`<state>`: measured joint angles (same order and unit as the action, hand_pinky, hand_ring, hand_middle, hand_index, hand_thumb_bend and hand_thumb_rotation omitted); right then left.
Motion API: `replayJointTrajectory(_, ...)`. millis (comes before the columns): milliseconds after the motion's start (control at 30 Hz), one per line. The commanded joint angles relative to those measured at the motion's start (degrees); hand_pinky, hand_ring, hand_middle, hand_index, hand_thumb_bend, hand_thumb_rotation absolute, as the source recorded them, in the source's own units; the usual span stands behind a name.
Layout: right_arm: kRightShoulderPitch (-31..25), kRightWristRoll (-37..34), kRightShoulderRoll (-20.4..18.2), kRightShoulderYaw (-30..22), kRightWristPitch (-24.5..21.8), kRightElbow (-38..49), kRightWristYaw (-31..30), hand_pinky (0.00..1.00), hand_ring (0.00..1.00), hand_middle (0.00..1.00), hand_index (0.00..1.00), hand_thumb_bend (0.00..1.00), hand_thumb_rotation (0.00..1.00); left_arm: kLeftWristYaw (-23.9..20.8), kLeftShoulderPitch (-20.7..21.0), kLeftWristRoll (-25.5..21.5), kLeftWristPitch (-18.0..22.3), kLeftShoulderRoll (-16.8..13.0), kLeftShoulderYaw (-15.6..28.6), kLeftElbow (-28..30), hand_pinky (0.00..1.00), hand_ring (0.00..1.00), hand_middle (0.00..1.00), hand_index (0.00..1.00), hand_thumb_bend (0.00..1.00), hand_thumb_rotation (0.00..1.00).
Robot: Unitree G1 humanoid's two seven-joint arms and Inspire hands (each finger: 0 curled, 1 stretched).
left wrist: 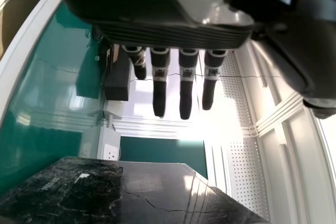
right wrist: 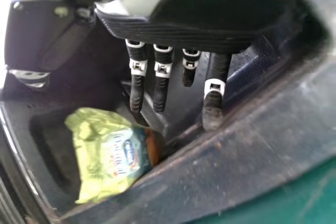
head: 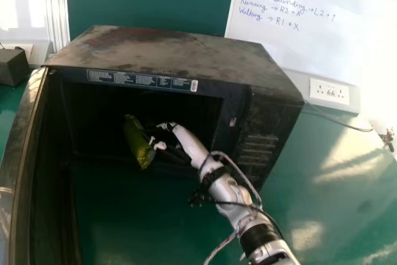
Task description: Put biscuit inside oven
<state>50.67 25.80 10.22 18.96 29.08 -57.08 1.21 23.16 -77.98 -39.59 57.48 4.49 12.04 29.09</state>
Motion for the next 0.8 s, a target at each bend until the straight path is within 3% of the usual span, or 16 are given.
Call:
replayJointTrajectory(0,-3.0,-1.3,1.1,-0.8,0.3,2.1,-1.5,0.17,0.72,0.80,0.76,0.87,0.26,0.1,-0.1,-0.6,-0.3,0.2,0.6,0.2,0.81,0.74,0.80,0.87,0.73,0.68)
replayJointTrajectory(100,-5.5,-2.7,1.6,-1.7,-0.1,5.2,-3.3,0.17,0.71,0.80,0.77,0.85,0.26,0.3,0.5,-0.7,0.0,0.0,1.1,-0.2,0.72,0.77,0.82,0.86,0.74,0.68)
replayJointTrajectory(433,-13.5,-8.4,3.1,-4.9,0.7,15.3,-8.1,0.13,0.73,0.80,0.76,0.86,0.25,1.1,1.2,-2.4,-1.4,-0.6,1.7,-0.3,0.74,0.81,0.84,0.86,0.73,0.67)
replayJointTrajectory(500,-15.4,-10.4,3.4,-5.8,0.7,18.2,-10.0,0.17,0.70,0.79,0.75,0.88,0.26,0.7,1.5,-1.7,-1.4,0.0,2.4,-0.5,0.75,0.82,0.85,0.87,0.71,0.65)
replayJointTrajectory(767,-24.3,-18.3,7.0,-10.2,-3.4,37.0,-18.0,0.19,0.69,0.79,0.75,0.87,0.28,0.9,2.4,-2.0,-1.9,0.4,3.4,-0.5,0.75,0.83,0.86,0.87,0.68,0.66)
